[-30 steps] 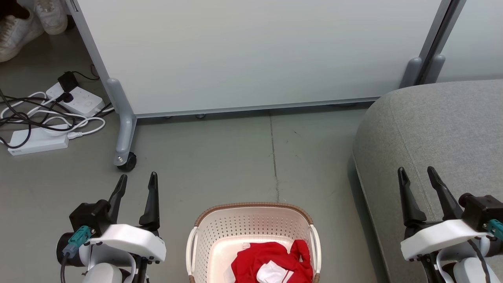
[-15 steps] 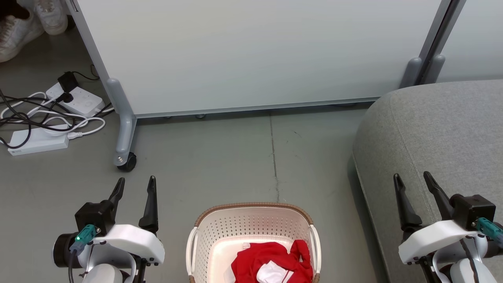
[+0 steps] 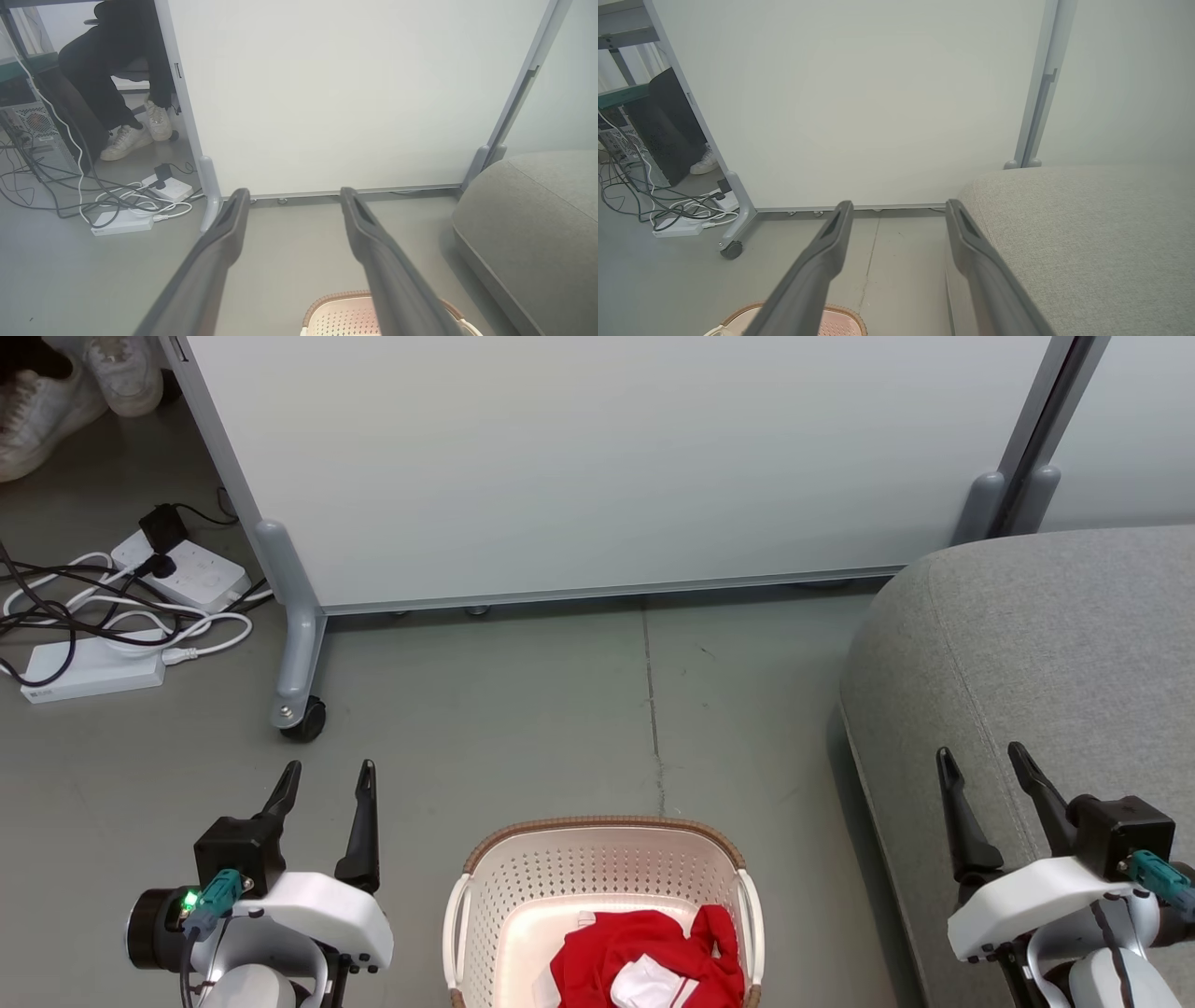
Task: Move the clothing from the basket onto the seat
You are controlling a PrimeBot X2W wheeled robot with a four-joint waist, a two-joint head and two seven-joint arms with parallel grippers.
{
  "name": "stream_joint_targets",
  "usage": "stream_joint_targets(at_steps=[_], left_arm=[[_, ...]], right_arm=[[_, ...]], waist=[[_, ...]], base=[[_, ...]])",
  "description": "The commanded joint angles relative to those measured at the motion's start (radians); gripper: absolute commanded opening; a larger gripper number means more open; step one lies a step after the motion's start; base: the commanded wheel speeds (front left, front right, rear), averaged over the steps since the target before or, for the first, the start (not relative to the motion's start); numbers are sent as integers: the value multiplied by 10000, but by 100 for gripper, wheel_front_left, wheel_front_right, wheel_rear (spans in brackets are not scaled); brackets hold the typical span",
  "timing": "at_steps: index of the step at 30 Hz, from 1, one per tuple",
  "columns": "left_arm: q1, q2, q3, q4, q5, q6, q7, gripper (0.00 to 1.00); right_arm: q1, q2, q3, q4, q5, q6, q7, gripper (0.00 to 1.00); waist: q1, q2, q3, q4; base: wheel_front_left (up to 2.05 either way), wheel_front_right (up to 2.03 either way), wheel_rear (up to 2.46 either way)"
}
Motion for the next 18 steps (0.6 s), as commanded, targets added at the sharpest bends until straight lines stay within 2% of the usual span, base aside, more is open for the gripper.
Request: stream_joint_targets(at_steps=[1,18], left_arm=[[-56,44,18,25,-2,50,-7,100],[-43,65,-77,9,-278,137,-1,100]], right_arm=[[-34,-15,-28,11,52,22,36,100],[62,-22,-37,13,287,21,160,100]], waist=[[0,0,-8,3],[0,0,30,17]], base=[[0,0,0],[0,0,0]])
